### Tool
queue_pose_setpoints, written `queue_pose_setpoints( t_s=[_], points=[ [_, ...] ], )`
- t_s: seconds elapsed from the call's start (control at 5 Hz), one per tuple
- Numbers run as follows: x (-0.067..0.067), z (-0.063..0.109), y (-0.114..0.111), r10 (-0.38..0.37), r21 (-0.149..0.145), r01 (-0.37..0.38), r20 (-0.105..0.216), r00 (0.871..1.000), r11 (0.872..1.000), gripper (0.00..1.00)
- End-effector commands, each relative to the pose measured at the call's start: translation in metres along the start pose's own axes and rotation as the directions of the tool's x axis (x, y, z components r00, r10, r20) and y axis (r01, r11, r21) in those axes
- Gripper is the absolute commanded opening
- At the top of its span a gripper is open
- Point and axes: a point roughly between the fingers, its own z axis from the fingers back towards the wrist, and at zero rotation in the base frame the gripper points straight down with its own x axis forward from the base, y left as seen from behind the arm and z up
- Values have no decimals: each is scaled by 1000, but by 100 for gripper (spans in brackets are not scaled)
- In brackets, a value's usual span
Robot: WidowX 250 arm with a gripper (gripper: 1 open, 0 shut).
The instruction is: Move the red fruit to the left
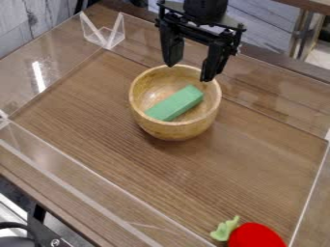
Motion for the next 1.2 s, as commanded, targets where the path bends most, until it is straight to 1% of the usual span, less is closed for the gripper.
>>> queue_pose_setpoints(
  t_s=[0.0,0.2,0.4,0.6,0.8,1.0],
  points=[
    [-15,-5,-3,-60,-4,60,-33,998,998,100],
    [-45,-8,-32,-199,-11,199,-42,979,980,100],
    [-66,-21,-61,-269,-23,268,-35,963,963,100],
    [-80,-39,-91,-317,-32,316,-23,948,948,100],
    [-91,-59,-114,-345,-29,345,2,939,938,100],
    [-99,-80,-127,-358,-30,359,26,933,933,100]
  ],
)
